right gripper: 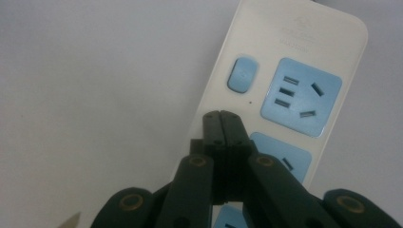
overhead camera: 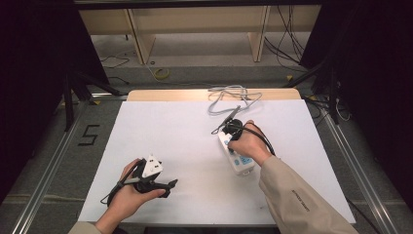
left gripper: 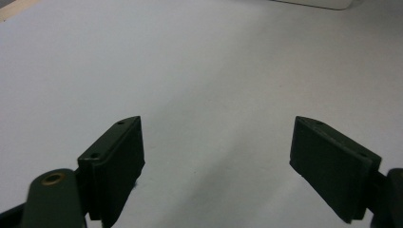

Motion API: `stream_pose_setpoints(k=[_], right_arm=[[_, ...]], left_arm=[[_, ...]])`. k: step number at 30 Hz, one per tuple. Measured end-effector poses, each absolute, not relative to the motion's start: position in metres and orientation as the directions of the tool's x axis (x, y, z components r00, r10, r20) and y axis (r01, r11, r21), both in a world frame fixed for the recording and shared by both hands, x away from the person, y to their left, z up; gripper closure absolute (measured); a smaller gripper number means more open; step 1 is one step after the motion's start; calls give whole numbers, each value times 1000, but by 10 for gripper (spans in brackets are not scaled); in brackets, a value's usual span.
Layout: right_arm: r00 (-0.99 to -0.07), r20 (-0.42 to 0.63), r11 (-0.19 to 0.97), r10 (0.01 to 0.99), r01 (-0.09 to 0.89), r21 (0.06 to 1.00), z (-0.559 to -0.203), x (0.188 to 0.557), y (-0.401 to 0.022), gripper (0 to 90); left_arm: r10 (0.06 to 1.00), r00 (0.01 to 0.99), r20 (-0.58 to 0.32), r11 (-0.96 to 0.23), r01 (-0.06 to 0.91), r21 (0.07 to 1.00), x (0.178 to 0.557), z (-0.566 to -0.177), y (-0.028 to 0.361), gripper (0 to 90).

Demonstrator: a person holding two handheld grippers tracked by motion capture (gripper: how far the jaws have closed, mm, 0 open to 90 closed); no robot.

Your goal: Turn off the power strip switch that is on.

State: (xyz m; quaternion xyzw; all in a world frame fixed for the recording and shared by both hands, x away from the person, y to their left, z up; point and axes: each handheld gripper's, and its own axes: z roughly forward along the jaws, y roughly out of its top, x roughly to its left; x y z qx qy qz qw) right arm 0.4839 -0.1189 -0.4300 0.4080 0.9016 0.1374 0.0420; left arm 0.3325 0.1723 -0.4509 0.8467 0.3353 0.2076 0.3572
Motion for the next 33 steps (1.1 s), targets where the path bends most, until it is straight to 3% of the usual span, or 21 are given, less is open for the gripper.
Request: stream_pose_setpoints(k=[24, 33], right_arm=[[-657, 53, 617, 752, 729, 298, -430, 483, -122, 900], [-662, 60, 608, 747, 716, 343, -429, 481, -127, 900]], left_arm=[[717, 688, 112, -519, 419, 745, 333, -451, 172, 183], [716, 689, 112, -520, 419, 744, 333, -451, 172, 183]])
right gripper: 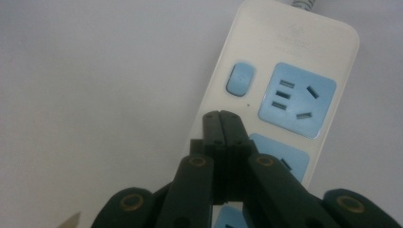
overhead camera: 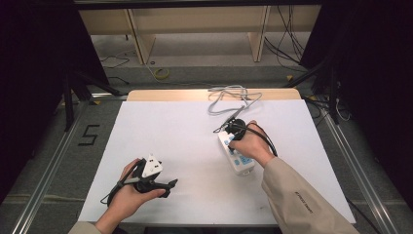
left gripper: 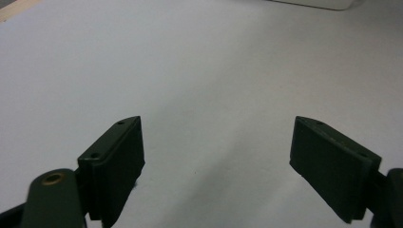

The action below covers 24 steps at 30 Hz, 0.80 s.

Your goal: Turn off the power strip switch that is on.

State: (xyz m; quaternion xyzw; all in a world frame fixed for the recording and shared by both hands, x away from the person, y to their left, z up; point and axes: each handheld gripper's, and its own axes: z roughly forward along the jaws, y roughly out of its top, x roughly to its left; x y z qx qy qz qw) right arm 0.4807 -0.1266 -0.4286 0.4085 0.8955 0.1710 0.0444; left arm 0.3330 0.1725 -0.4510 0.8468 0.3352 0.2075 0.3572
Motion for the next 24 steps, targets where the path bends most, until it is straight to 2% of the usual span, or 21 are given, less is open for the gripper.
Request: stream_pose_setpoints(k=[24], right_arm=[[-668, 51, 569, 742, 669, 478, -419, 468, -145, 900]], left_arm=[[720, 686, 111, -518, 423, 743, 333, -451, 173, 183]])
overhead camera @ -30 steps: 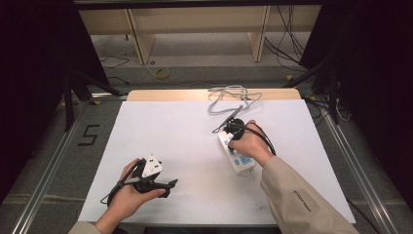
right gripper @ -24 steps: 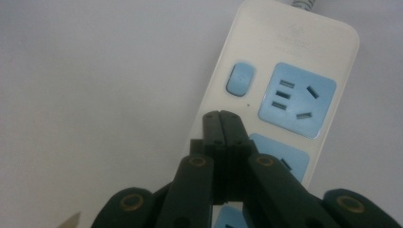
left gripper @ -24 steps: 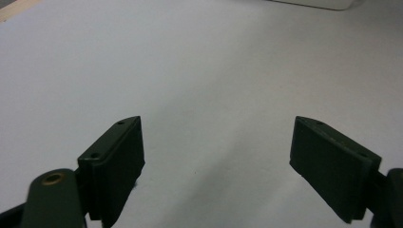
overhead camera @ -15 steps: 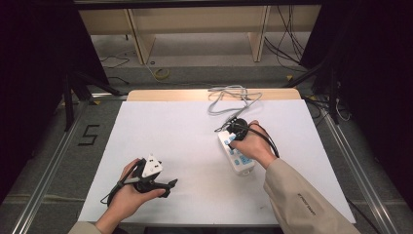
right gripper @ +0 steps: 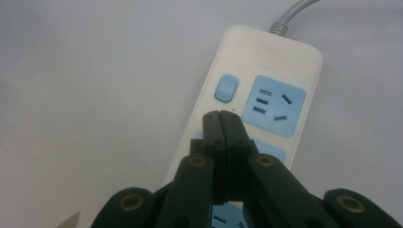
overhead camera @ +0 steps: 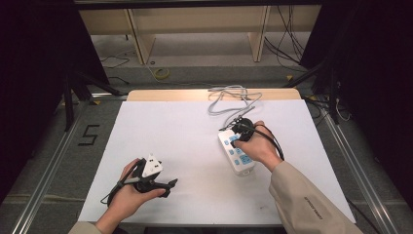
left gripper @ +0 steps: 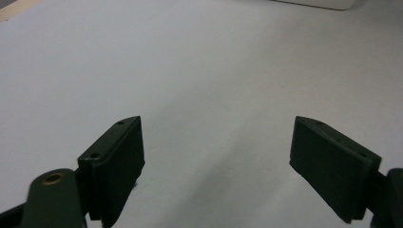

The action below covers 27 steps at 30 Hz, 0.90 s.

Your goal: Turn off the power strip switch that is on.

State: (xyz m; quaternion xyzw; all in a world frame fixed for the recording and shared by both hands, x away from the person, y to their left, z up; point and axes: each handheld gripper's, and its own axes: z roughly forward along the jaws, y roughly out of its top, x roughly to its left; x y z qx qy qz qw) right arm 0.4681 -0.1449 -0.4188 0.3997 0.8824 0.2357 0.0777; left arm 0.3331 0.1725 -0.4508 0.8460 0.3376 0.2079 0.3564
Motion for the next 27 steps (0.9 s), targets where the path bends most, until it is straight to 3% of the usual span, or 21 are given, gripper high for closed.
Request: stream_pose_setpoints(k=[12, 27], right_arm=[[-692, 37, 526, 721, 581, 621, -415, 458, -164, 869], [-696, 28, 472, 717, 516, 715, -410, 441, -186, 705]], left_arm=[[721, 684, 109, -515, 424, 745, 333, -451, 172, 184], [726, 679, 109, -514, 430, 743, 333, -451, 172, 193]])
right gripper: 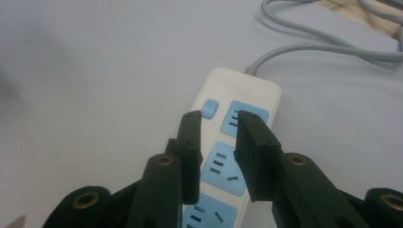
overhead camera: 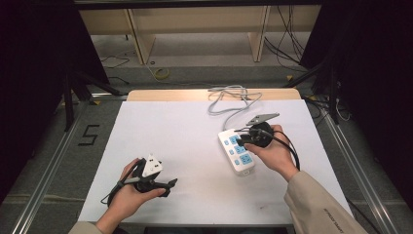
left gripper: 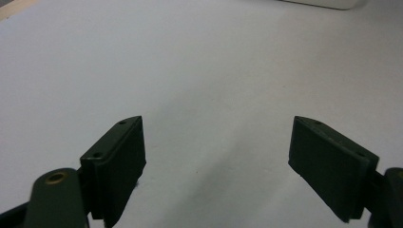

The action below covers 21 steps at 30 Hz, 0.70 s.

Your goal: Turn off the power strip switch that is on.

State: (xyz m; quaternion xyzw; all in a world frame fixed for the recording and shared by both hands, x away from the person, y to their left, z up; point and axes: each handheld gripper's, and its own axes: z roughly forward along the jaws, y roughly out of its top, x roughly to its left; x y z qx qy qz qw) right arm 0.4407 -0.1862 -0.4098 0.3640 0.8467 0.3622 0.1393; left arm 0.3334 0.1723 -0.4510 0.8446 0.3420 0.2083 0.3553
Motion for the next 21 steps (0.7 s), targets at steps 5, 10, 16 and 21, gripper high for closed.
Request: stream_pose_setpoints(k=[5, 10, 16, 21], right_arm=[[-690, 38, 448, 723, 509, 735, -409, 434, -194, 658], [-697, 40, 444, 716, 499, 744, -411, 428, -201, 603], [-699, 49, 429, 713, 490, 759, -413, 420, -211, 537], [-695, 54, 409, 717, 482, 775, -415, 411, -221, 484]], left_arm=[[727, 678, 110, -515, 432, 741, 334, -451, 173, 194], [732, 673, 107, -506, 433, 746, 334, -451, 173, 194], [733, 672, 106, -504, 432, 748, 334, -451, 173, 194], [732, 673, 106, -505, 432, 747, 334, -451, 173, 193]])
